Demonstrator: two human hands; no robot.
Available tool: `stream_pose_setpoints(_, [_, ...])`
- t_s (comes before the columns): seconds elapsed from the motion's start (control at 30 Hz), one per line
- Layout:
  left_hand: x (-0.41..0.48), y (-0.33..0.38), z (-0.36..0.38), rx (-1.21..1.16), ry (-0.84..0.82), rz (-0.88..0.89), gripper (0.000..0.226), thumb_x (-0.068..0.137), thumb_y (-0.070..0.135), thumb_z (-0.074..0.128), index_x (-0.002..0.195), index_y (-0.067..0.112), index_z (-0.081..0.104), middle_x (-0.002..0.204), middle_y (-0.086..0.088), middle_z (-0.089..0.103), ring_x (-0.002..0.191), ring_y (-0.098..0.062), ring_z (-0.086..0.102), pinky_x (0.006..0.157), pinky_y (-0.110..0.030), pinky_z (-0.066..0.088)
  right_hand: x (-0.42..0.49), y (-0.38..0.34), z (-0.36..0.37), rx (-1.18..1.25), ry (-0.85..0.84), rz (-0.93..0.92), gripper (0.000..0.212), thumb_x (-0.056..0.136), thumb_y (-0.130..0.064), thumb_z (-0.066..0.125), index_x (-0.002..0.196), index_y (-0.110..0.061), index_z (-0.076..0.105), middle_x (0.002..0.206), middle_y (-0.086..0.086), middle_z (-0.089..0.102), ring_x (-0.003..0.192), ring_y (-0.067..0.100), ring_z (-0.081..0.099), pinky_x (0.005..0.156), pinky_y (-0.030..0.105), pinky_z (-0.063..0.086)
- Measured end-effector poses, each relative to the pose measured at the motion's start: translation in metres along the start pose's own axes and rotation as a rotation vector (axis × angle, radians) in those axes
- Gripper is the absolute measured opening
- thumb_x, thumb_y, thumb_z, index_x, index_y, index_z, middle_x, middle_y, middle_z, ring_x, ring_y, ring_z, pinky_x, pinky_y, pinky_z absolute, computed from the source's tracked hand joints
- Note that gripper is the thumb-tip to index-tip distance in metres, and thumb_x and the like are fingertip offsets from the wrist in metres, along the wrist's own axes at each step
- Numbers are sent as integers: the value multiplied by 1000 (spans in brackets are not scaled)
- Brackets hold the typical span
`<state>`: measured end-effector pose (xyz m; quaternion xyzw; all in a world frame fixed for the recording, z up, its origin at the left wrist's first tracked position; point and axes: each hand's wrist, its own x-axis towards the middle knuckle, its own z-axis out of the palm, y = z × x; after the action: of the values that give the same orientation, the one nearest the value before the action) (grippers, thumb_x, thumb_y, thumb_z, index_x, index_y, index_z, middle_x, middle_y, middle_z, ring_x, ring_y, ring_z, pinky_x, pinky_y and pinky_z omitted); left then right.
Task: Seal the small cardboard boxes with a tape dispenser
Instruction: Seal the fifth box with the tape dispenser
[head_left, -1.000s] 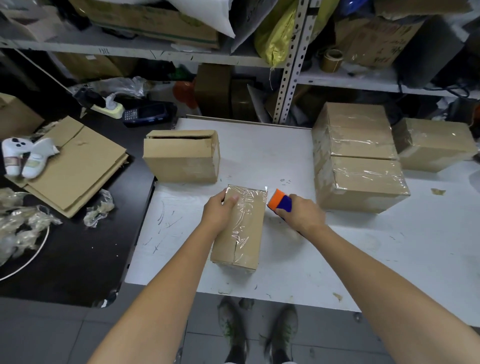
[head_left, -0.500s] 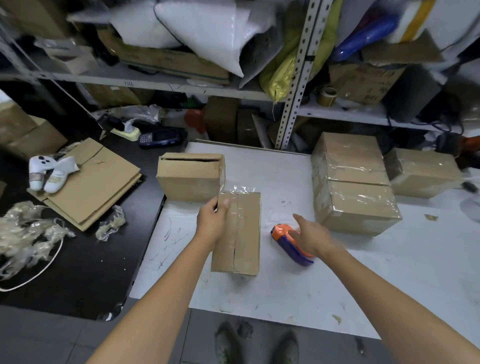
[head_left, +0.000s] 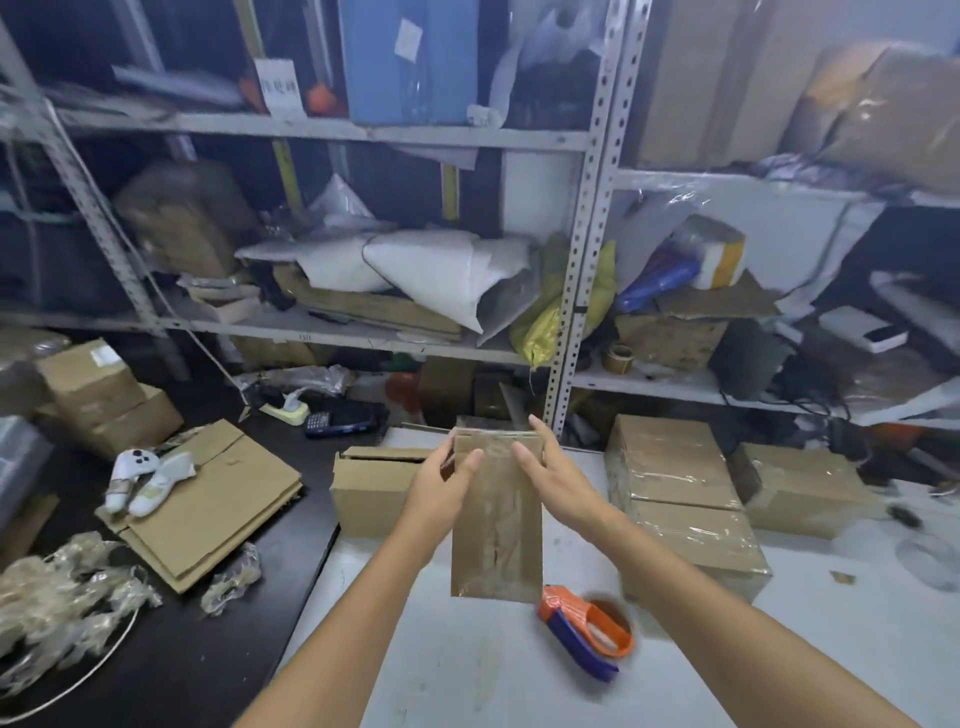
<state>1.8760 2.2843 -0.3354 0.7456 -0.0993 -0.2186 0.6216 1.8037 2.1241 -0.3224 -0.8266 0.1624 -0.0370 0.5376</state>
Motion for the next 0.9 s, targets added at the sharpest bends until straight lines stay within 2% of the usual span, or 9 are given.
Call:
stream_pose_setpoints(0.07, [-3,13,5,13,-21,4,89,67,83,60,143,39,43,134,8,59,122,-19,56,103,-44,48,-7,-6,-4,-61,-20,-88,65,103,-43,42,158,-28,9,163,-11,7,146,1,9,117,17,14])
stream_pose_setpoints(0.13, [-6,20,9,-30,-6,4,79,76,72,60,145,40,37,130,4,60,118,-21,56,100,-47,49,-15,-12,-7,-91,-60,-123,66,104,-39,43,158,-28,6,159,-17,5,137,-7,9,100,-4,15])
stream_pose_setpoints(0.2, [-9,22,13,-84,11,-7,77,71,71,61,141,46,39,126,2,62,115,-23,59,97,-53,51,-20,-16,-10,-85,-71,-141,69,104,-40,43,158,-27,2,158,-19,5,137,-7,10,92,-9,16])
stream_pose_setpoints(0.3, [-14,22,21,-55,32,18,80,71,70,61,144,44,36,133,3,56,120,-24,54,100,-53,49,-23,-15,-13,-66,-73,-106,76,99,-57,35,157,-33,-9,164,-13,-10,150,9,1,119,25,13])
stream_pose_setpoints(0.37, [-16,21,27,-23,33,43,81,79,63,62,150,39,32,141,3,51,128,-23,49,106,-49,45,-25,-13,-13,-4,-75,-38,73,102,-55,28,155,-33,-16,164,-9,-14,152,16,-3,120,37,9])
stream_pose_setpoints(0.5, [-15,16,37,25,41,55,79,88,53,65,154,35,25,153,4,39,137,-22,38,109,-44,39,-29,-15,-12,119,-31,54,65,106,-48,27,156,-34,-11,166,-8,-3,151,18,8,119,37,15])
stream_pose_setpoints(0.7, [-10,17,41,-24,1,-34,90,77,66,66,152,37,25,146,3,46,130,-23,47,108,-52,42,-31,-10,-9,160,-11,30,71,102,-54,33,156,-37,-9,165,-10,1,149,17,15,118,39,20])
stream_pose_setpoints(0.8, [-6,15,41,-25,38,-39,64,91,51,62,147,35,36,134,2,55,117,-20,54,103,-49,47,-29,-8,-9,146,-53,31,87,90,-68,39,154,-40,-13,165,-10,1,146,19,22,117,44,26])
stream_pose_setpoints(0.9, [-5,15,42,-61,91,-45,51,97,40,58,145,33,40,126,2,58,109,-19,56,98,-46,49,-31,-11,-14,132,-96,52,82,96,-63,35,156,-35,-14,165,-8,-3,149,19,16,117,43,22])
